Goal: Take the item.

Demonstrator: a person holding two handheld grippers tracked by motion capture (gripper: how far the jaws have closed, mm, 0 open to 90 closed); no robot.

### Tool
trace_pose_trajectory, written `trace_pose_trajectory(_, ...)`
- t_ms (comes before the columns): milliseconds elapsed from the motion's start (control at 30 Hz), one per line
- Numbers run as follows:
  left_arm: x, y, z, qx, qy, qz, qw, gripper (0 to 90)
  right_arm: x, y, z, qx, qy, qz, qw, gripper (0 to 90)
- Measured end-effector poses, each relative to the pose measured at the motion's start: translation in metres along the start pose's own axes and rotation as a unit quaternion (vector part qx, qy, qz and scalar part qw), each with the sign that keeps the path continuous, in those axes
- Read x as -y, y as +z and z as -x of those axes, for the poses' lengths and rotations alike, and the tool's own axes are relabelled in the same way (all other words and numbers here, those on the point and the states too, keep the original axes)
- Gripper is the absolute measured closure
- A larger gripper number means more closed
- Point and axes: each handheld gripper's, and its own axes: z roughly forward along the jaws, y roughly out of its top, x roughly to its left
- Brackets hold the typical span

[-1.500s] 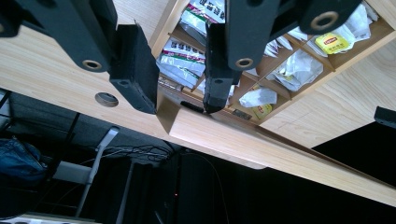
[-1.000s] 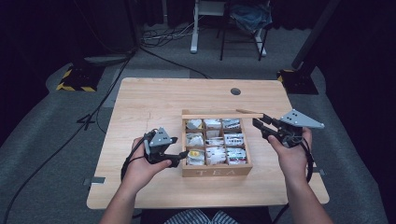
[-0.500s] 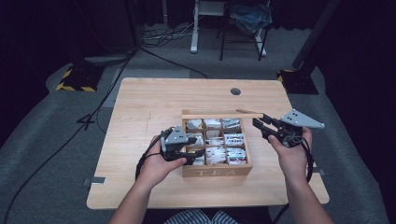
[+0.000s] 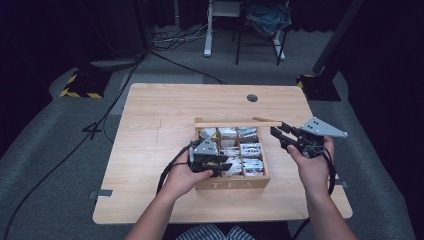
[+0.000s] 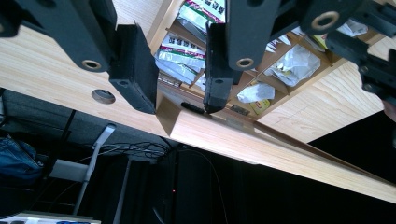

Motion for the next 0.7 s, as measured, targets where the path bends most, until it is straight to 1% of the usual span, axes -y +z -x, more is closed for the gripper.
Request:
trace_pose_trajectory(100, 0.001, 0.009, -0.001, 0.017, -0.001, -0.008, 0.9998, 70.5, 0.0, 0.0, 0.0, 0.0, -0.001, 0.0, 1.0, 65.0)
trace_pose_trajectory(300, 0.002, 0.019, -0.002, 0.028, -0.008, -0.03, 0.9991, 77.0, 0.0, 0.0, 0.0, -0.001, -0.001, 0.0, 1.0, 65.0)
trace_pose_trajectory(467, 0.003, 0.026, -0.003, 0.033, -0.014, -0.049, 0.9982, 80.5, 0.0, 0.0, 0.0, -0.001, -0.001, 0.001, 1.0, 64.9)
trace_pose_trajectory(500, 0.003, 0.027, -0.004, 0.034, -0.014, -0.057, 0.9977, 81.6, 0.0, 0.0, 0.0, 0.0, -0.002, 0.0, 1.0, 65.0)
trace_pose_trajectory(533, 0.003, 0.028, -0.004, 0.034, -0.015, -0.061, 0.9975, 82.6, 0.0, 0.0, 0.0, 0.0, -0.002, 0.001, 1.0, 64.9)
trace_pose_trajectory(600, 0.004, 0.03, -0.004, 0.031, -0.022, -0.072, 0.9967, 84.2, 0.0, 0.0, 0.0, -0.001, -0.001, 0.0, 1.0, 64.9)
trace_pose_trajectory(667, 0.005, 0.032, -0.005, 0.026, -0.025, -0.081, 0.9961, 83.6, 0.0, 0.0, 0.0, -0.001, -0.002, 0.0, 1.0, 64.9)
trace_pose_trajectory(700, 0.005, 0.033, -0.006, 0.027, -0.025, -0.08, 0.9961, 83.9, 0.001, 0.0, 0.0, -0.001, -0.001, -0.001, 1.0, 64.9)
